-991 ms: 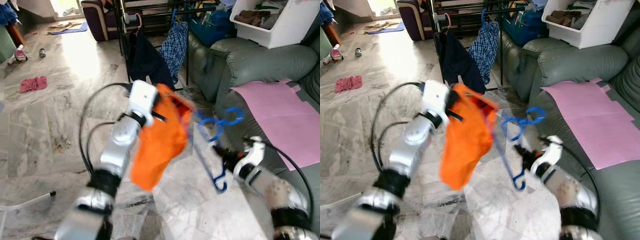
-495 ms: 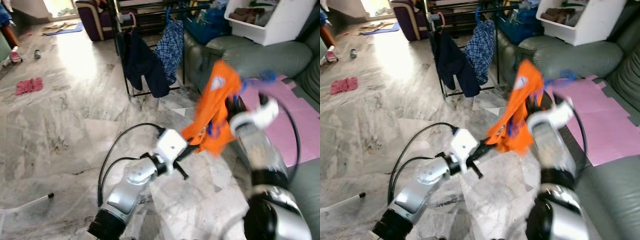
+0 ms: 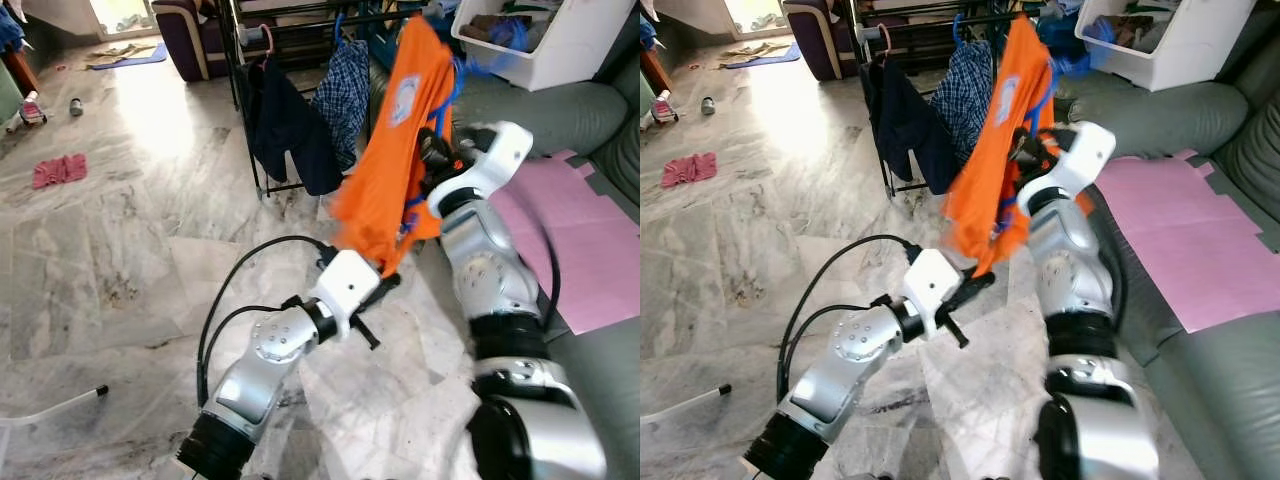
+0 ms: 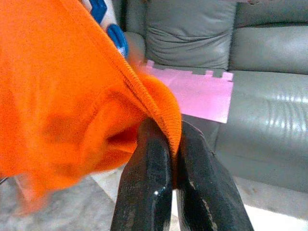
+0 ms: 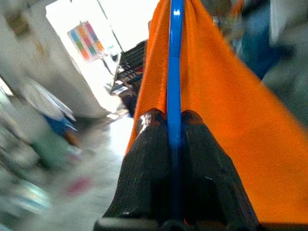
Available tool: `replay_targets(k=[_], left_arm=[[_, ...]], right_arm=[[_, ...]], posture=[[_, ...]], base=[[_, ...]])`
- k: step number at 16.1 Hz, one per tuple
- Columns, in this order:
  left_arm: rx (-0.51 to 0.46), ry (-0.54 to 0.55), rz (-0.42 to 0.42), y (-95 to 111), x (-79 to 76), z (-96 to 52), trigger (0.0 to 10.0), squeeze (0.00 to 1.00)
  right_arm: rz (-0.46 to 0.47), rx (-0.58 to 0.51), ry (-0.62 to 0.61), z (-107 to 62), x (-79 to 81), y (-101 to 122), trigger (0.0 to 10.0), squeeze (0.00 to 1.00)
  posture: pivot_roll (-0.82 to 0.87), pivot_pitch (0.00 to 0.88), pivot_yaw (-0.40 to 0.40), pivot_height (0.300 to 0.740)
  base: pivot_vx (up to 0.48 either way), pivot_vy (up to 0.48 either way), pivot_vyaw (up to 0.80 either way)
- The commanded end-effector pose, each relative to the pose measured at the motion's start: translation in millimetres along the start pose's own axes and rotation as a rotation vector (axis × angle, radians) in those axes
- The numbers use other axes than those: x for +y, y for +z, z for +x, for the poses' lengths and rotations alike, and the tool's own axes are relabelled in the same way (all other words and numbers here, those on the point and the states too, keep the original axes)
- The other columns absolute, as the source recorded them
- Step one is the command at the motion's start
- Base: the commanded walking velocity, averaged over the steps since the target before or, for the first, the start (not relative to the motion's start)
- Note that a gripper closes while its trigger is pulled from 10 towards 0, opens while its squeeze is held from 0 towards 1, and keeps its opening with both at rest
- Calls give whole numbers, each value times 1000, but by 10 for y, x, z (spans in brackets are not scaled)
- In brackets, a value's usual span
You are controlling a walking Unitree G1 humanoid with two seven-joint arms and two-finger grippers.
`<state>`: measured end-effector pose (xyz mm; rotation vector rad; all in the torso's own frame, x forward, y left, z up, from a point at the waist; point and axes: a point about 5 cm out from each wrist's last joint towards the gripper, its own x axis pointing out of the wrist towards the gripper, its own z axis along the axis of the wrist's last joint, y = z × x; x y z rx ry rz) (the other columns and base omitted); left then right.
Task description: Hang hanger
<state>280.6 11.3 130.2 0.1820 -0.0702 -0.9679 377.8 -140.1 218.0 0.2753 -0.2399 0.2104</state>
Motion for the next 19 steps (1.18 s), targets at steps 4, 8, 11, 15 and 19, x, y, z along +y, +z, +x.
replay_targets(k=[4,8,11,15,19], left_arm=[[75,-41,4,-136,-88,39,10000,0],[94,-48,8,-223,-91,8,10000,1000],[120,-19,108,-285,13,-63,10000,1000],[117,28,78,-299,94,-188,10000,1000],[87,206,62,-282,373,-360,10000,1000]], right_arm=[[-238,-97,120,-167,124,20,10000,0],[-214,-109,143,-369,69,-110,10000,0],[-205,-69,120,-517,-85,-195,10000,0],[-160,-19,122,-681,-246,-245,10000,0],[-131,94,312,-897,-257,-311,10000,0]], posture=[[-61,81,4,740],[-63,84,8,740],[-59,86,6,740],[-64,90,7,740],[-63,95,1,740]], base=[[0,0,0],[0,0,0],[0,0,0],[0,0,0],[0,0,0]])
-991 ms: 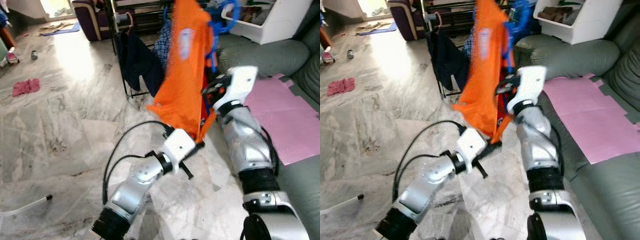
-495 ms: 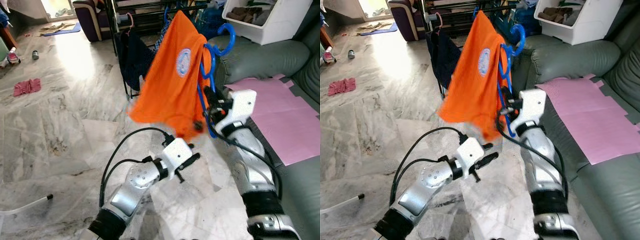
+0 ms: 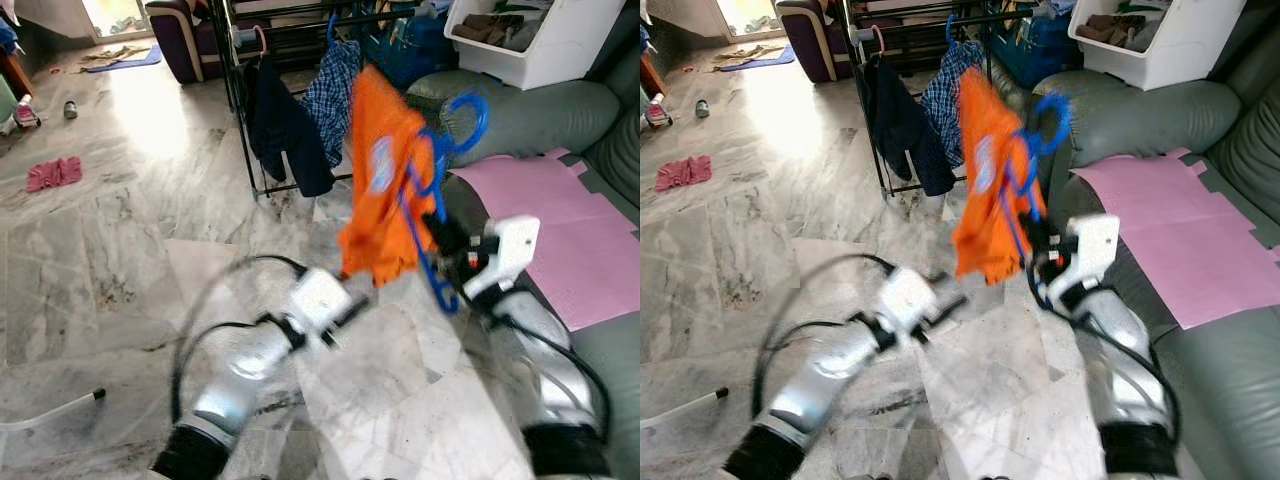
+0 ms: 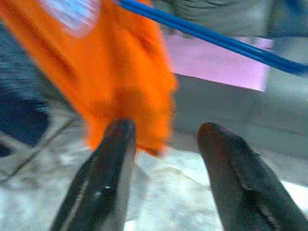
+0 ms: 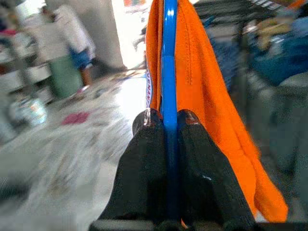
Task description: Hang hanger
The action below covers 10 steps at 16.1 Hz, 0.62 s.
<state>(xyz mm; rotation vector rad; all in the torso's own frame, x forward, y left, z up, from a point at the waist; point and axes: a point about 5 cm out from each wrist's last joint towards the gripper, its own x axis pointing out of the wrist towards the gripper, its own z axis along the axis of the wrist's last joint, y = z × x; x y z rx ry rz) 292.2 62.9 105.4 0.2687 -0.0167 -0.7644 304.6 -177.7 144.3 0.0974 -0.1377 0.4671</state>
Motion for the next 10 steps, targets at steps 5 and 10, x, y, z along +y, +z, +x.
replay_targets(k=[5,10], left_arm=[[-98,71,151,266,405,-52,10000,1000],[-21,-53,415,196,744,-284,10000,1000]], right_arm=[[-24,98,253,-268,14,23,10000,0],[-101,280,424,-627,-179,-32,10000,0]], posture=[[-64,97,-4,740],[-55,96,3,740]], base=[[0,0,0],[0,0,0]])
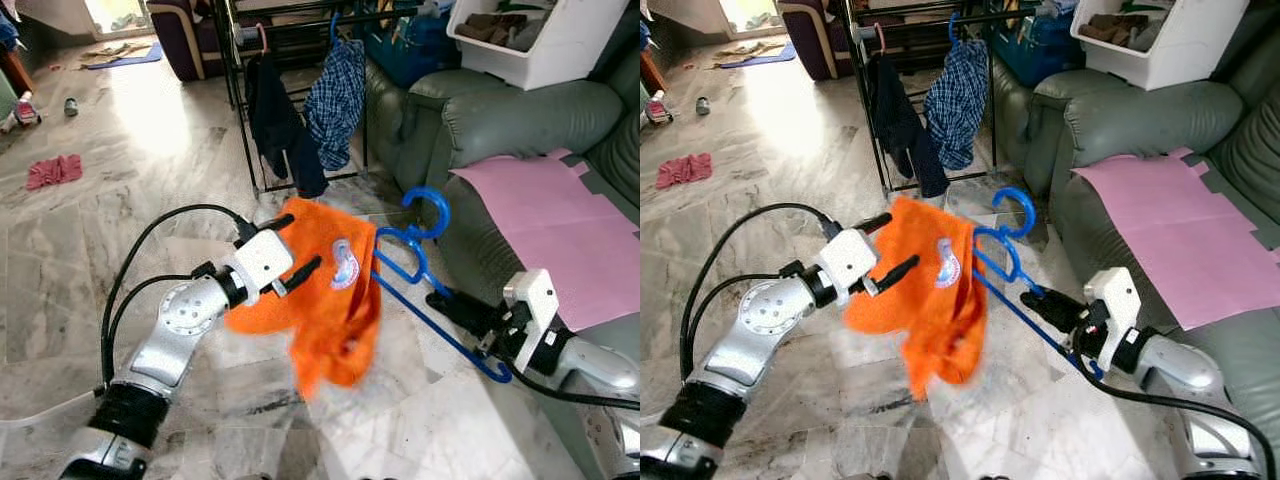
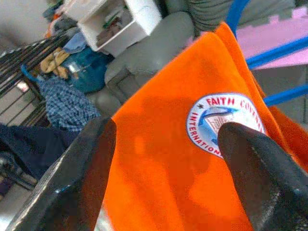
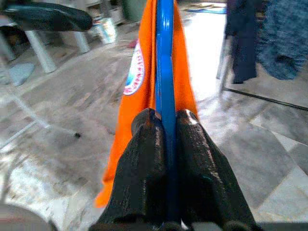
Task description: Hang hanger
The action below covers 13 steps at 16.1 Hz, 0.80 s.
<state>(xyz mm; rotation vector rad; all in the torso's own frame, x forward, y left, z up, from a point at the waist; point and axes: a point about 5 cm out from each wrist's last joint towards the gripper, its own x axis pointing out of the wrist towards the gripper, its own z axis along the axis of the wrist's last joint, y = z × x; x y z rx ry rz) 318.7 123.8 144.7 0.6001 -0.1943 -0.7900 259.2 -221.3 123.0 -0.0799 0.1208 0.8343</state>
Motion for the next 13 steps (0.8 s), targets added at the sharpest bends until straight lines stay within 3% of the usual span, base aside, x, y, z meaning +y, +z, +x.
replay_targets(k=[1,4,9,10,11,12,13], left_arm=[[24,-60,78,-51,57,-46,10000,1000],[59,-201,157,-125,46,-53,10000,1000],[60,-269,196,-116,108,26,10000,1000],[64,-278,214,-117,122,50,10000,584],[66,-284,221,-121,127,58,10000,408],[70,-314,216,-127,132,82,10000,0],[72,-332,218,-127,127,87,10000,0]], right_arm=[[-46,-10,74,-26,20,80,10000,0],[-75,16,193,-32,85,104,10000,0],[-167,44,268,-13,135,126,10000,0],[-214,54,284,-5,137,138,10000,0],[-234,63,292,-4,137,138,10000,0],[-303,86,296,-4,117,132,10000,0],[-317,86,294,-3,110,133,10000,0]], posture=[[-55,96,3,740],[-52,90,5,740],[-52,89,19,740],[-54,88,22,740],[-55,88,24,740],[-56,87,26,740],[-56,88,26,740]], base=[[0,0,0],[0,0,0],[0,0,0],[0,0,0],[0,0,0],[0,0,0],[0,0,0]])
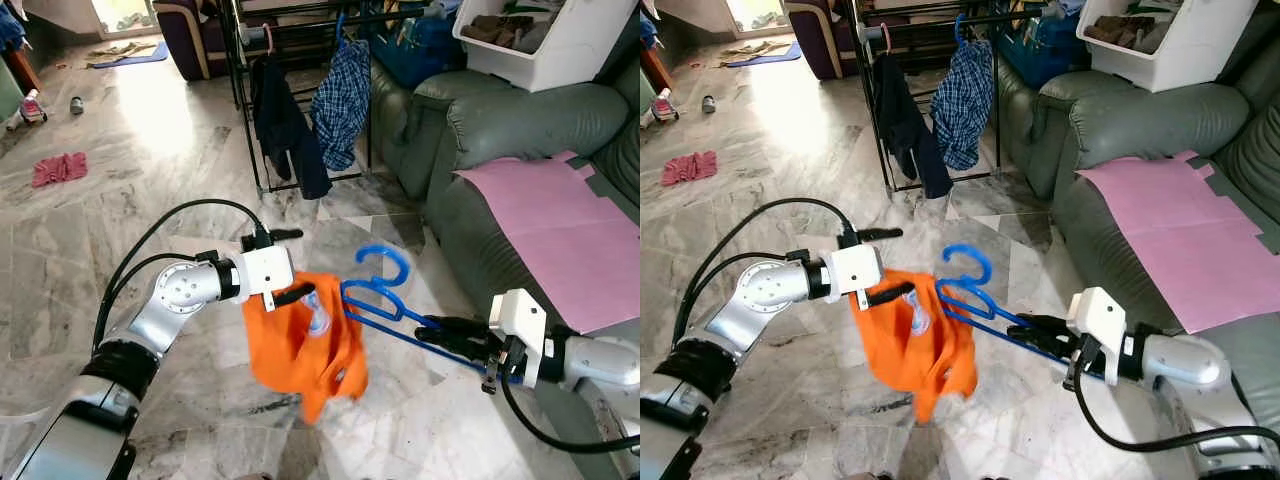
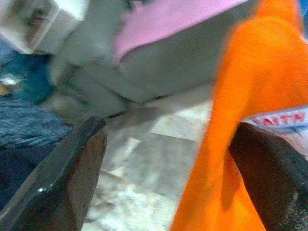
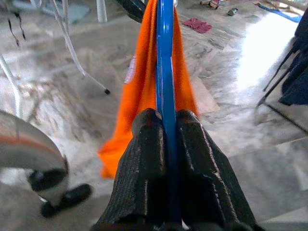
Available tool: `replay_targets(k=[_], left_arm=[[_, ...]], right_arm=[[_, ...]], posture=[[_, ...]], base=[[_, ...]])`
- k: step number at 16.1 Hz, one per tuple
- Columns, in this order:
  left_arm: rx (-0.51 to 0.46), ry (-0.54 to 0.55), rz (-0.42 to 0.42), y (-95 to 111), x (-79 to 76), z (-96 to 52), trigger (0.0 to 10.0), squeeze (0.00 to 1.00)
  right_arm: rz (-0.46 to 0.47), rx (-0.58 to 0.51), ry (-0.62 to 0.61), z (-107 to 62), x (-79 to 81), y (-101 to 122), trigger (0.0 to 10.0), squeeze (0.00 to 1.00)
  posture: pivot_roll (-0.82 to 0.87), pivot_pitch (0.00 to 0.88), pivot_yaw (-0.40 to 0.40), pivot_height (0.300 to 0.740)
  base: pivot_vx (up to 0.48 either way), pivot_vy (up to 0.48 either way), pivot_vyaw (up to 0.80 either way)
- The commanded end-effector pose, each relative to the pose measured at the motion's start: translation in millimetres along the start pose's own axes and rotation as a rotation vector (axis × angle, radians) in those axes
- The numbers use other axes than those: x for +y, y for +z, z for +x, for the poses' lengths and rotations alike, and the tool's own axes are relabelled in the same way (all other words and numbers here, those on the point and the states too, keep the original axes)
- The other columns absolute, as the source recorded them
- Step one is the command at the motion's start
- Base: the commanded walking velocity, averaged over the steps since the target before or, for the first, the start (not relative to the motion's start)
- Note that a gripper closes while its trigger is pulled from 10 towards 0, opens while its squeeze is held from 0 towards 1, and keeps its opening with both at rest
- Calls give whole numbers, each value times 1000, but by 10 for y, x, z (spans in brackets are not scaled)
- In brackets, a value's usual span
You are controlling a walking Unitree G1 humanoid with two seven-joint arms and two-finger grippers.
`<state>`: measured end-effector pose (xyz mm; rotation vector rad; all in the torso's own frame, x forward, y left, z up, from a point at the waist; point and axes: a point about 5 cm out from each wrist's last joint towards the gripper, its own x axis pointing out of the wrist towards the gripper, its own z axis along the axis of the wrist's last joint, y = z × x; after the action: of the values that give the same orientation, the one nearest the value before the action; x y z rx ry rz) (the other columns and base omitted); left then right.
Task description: Hang hanger
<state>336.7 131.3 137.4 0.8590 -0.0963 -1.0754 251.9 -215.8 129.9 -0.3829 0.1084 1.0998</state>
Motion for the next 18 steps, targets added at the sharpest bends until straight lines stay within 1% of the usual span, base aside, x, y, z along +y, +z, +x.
replay_targets(k=[1,2,3,6,8,9,10,14,16,18], left_arm=[[16,-79,20,-10,-11,4,4353,0],[38,-119,19,-41,-26,2,0,0],[46,-145,14,-47,12,-10,0,0],[46,-145,21,-21,113,-5,0,0],[56,-176,12,-24,142,1,0,0],[67,-195,19,-29,139,3,0,0],[66,-200,-4,-38,138,8,0,0],[106,-261,-15,-94,89,8,0,0],[102,-257,-18,-96,87,16,0,0],[108,-282,-21,-113,26,42,0,0]], right_arm=[[-81,-19,-1,12,-45,81,10000,0],[-107,-13,-11,15,-58,78,10000,0],[-128,-8,-19,29,-59,67,10000,0],[-150,10,-13,40,-34,18,10000,0],[-164,10,-17,57,-26,-14,10000,0],[-167,10,-17,64,-24,-17,10000,0],[-172,9,-18,72,-23,-22,10000,0],[-182,3,-19,93,-24,-27,10000,0],[-186,2,-20,99,-23,-30,10000,0],[-188,0,-19,107,-19,-30,10000,0]], posture=[[-56,88,28,740],[-55,90,28,740],[-56,91,30,740],[-56,90,32,740],[-56,90,33,740],[-57,90,32,740],[-57,90,32,740],[-60,89,32,740],[-61,91,32,740],[-64,92,33,740]], base=[[0,0,0],[0,0,0],[0,0,0],[0,0,0],[0,0,0],[0,0,0],[0,0,0],[0,0,0],[0,0,0],[0,0,0]])
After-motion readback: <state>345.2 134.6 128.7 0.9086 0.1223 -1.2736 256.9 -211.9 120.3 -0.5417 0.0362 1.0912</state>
